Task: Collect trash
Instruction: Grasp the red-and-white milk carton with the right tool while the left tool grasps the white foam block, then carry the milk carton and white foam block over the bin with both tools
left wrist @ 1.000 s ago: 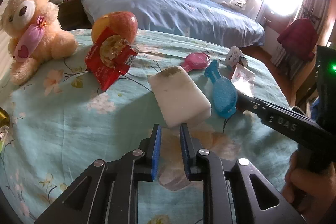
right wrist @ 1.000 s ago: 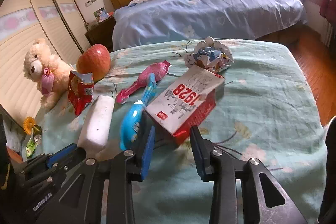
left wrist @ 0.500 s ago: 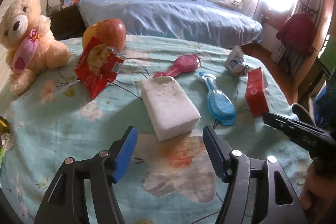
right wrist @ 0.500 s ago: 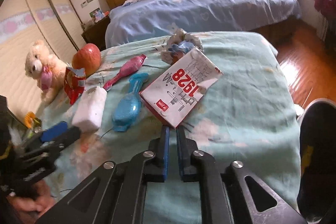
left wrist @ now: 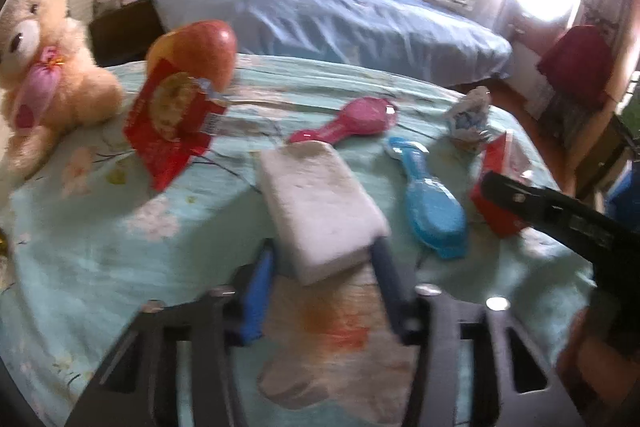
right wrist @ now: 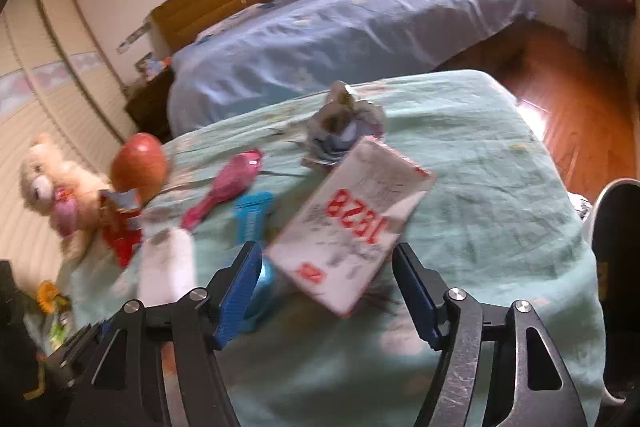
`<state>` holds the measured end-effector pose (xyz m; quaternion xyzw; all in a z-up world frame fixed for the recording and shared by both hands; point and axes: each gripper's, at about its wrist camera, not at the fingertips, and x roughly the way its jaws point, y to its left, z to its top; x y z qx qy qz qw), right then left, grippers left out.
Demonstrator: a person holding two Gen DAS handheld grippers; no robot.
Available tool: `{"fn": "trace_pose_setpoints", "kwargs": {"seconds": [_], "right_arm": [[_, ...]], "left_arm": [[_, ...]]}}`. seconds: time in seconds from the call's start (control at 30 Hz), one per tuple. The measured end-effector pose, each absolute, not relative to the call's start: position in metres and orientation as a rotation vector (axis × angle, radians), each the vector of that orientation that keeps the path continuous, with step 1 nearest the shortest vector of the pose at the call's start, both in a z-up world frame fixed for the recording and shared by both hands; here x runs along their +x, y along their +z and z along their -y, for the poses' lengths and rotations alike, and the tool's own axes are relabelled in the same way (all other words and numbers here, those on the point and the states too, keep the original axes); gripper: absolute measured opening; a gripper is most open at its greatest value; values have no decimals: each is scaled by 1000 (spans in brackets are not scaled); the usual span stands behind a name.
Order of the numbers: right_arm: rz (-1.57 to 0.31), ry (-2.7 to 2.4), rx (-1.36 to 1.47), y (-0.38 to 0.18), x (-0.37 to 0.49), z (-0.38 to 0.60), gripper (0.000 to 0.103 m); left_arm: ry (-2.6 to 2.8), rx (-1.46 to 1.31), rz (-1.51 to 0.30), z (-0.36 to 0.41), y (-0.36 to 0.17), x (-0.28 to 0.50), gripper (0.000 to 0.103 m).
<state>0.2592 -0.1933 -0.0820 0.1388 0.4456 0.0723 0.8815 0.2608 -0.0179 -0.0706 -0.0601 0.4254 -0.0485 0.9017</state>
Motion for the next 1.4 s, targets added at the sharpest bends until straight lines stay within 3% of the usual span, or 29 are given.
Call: {"fn": "trace_pose_setpoints", "kwargs": {"seconds": [0.17, 1.4], "right_arm": [[-906, 184, 289, -79, 250, 205, 53], [-831, 106, 315, -54, 135, 342, 53]], "left_arm": [[-108, -110, -860, 18, -68, 256, 34], [-439, 24, -829, 147, -42, 189, 33]]}}
